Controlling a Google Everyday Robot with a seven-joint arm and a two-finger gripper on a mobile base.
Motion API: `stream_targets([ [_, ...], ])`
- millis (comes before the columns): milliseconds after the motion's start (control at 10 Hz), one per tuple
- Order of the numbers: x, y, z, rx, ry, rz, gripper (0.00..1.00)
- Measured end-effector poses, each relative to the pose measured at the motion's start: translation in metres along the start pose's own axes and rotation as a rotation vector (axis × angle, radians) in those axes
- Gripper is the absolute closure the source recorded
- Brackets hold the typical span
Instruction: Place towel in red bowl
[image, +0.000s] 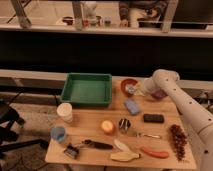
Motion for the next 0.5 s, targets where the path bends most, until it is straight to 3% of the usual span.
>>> stream_targets([
  [200,-0.021,-0.014,-0.016,0.060,0.014,-0.057,0.79],
  [400,-0.038,-0.025,-0.018,0.086,0.002,-0.093,0.96],
  [500,-0.040,-0.030,-0.017,0.094,-0.008,-0.104,1.00],
])
